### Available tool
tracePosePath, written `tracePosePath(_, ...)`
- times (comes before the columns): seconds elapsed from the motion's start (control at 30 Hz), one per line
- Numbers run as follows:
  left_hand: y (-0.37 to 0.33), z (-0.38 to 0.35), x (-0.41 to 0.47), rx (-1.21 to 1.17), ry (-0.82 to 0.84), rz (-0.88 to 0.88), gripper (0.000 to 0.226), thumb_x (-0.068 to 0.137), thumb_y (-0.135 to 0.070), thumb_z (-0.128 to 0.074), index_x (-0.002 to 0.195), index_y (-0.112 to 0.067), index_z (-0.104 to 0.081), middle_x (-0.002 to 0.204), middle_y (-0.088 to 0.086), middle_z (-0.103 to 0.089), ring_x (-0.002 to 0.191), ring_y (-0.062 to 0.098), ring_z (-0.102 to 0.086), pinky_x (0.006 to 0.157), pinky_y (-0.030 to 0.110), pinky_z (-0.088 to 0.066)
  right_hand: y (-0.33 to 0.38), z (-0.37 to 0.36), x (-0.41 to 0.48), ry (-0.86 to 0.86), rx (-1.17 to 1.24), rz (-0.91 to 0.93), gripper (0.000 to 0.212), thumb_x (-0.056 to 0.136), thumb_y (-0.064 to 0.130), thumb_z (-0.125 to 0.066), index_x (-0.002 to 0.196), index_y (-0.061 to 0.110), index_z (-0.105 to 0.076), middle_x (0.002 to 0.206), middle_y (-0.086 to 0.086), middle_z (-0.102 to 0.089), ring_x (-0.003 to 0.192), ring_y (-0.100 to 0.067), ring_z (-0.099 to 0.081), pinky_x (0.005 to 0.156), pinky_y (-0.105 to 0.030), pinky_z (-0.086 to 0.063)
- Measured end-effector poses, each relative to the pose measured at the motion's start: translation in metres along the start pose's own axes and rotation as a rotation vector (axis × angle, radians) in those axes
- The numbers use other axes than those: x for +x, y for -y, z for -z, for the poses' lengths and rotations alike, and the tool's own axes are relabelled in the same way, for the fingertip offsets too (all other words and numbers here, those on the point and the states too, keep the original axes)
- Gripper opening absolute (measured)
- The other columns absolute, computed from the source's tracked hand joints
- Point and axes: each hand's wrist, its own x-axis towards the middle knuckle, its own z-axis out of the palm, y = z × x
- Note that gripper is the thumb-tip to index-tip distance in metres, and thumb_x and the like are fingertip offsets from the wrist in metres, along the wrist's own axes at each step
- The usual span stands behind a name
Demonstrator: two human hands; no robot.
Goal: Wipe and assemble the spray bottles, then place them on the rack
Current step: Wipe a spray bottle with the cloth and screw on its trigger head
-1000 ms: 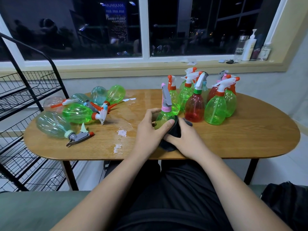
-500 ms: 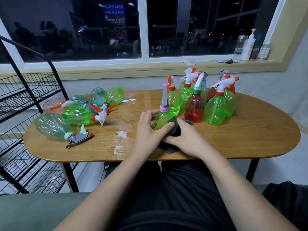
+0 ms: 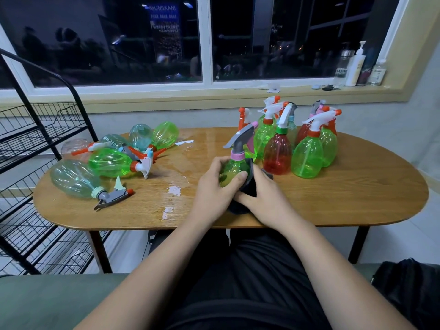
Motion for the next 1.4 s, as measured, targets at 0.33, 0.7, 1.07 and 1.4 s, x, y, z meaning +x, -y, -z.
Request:
tracePosePath(0.33,0.000,0.000,0.001,0.044,-0.073,0.006,0.051,0.089,-0.053,-0.077,0.133,-0.030,-0.068,0.113,-0.008,-0.060,0.109,0.007,-0.061,0.089,0.024,-0.051,-0.002,0.010,-0.004,0.169,-0.199,-0.081,0.070,0.083,0.049,-0.086,0.138,0.026,-0.049,0.119,0.011,-0.065,0.107,-0.012,-0.063,0.084,-0.031,-0.049)
tracePosePath(0.7,-0.004,0.002,0.000,0.024,-0.028,-0.002,0.038,0.101,-0.017,-0.065,0.139,-0.026,-0.067,0.116,-0.013,-0.075,0.108,-0.003,-0.066,0.089,0.012,-0.046,0.027,0.013,0.017,-0.004,-0.065,0.038,0.036,0.084,0.027,-0.075,0.117,0.031,-0.062,0.102,0.012,-0.073,0.094,-0.009,-0.068,0.089,-0.042,-0.056)
tracePosePath(1.07,-0.004,0.002,0.000,0.078,-0.032,-0.005,0.043,0.099,-0.030,-0.073,0.141,-0.028,-0.064,0.107,-0.006,-0.050,0.101,-0.003,-0.056,0.086,0.006,-0.038,-0.010,-0.005,-0.005,0.041,-0.039,-0.072,0.080,0.087,0.051,-0.078,0.155,0.035,-0.039,0.136,0.008,-0.067,0.124,-0.012,-0.061,0.096,-0.030,-0.050)
tracePosePath(1.4,-0.003,0.002,-0.001,0.010,-0.041,0.027,0.045,0.096,-0.031,-0.075,0.139,-0.027,-0.064,0.124,-0.017,-0.073,0.116,-0.002,-0.066,0.100,0.024,-0.051,-0.004,0.014,0.010,0.181,-0.048,-0.079,0.058,0.073,0.049,-0.088,0.123,0.034,-0.064,0.108,0.016,-0.076,0.100,-0.003,-0.069,0.088,-0.025,-0.054)
